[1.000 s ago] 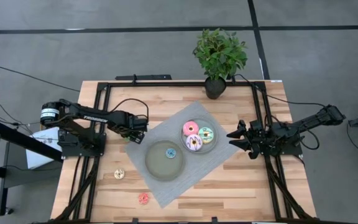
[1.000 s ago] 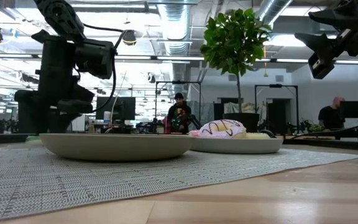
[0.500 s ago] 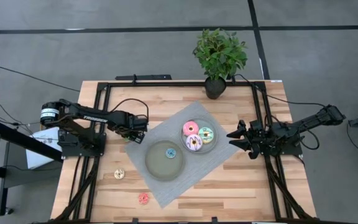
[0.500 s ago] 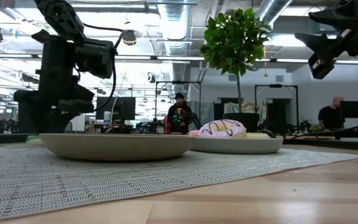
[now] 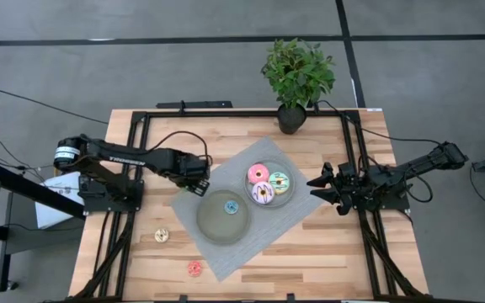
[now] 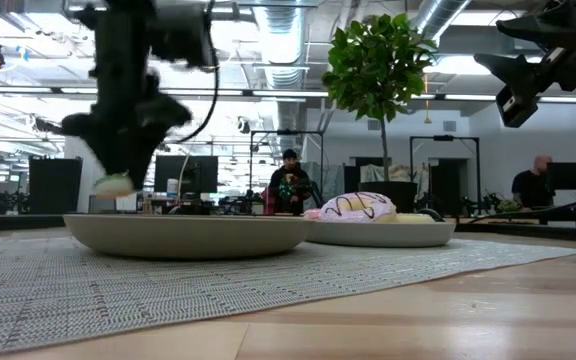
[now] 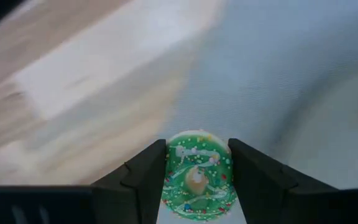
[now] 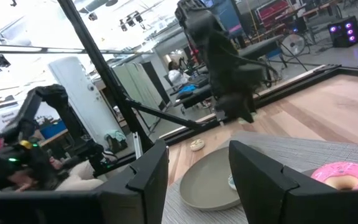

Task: Pick & Place donuts
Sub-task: Put the small green donut on the dark gray plate

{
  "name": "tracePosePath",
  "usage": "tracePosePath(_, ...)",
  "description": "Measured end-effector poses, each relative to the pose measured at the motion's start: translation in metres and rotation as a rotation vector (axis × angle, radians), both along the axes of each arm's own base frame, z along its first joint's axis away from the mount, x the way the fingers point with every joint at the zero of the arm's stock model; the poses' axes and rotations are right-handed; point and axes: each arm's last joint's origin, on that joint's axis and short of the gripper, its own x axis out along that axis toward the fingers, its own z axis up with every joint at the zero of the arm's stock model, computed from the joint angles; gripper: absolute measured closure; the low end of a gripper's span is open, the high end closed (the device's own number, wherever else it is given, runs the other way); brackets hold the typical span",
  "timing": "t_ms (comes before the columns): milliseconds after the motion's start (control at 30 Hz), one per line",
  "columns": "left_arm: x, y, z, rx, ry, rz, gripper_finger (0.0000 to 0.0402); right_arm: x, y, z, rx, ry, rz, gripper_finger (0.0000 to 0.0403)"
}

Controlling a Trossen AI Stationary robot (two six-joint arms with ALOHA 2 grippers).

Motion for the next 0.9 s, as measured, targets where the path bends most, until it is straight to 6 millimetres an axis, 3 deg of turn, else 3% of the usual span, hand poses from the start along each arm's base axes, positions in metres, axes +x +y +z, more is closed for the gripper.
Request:
tracePosePath(233,0.029,-0.042,0.028,-0.010,-0.255,-0.084,0.0237,0.000,0.000,0.000,-0.007,0.002,-0.001,0.0242)
tracePosePath(433,0.046,-0.073,0.022,-0.032,-0.382,-0.117,0.0237,0.000,0.000,0.000,-0.009,0.004,-0.001,0.0242)
tracePosePath(667,0.061,-0.080,-0.008,-0.039,-0.312,-0.119,0.0237,0.000,0.000,-0.001,-0.012,0.011,-0.001,0.0243)
tracePosePath(900,0.072,-0.070,-0.014,-0.010,-0.284,-0.145,0.0237,0.000,0.000,-0.001,-0.005,0.014,0.000,0.0241)
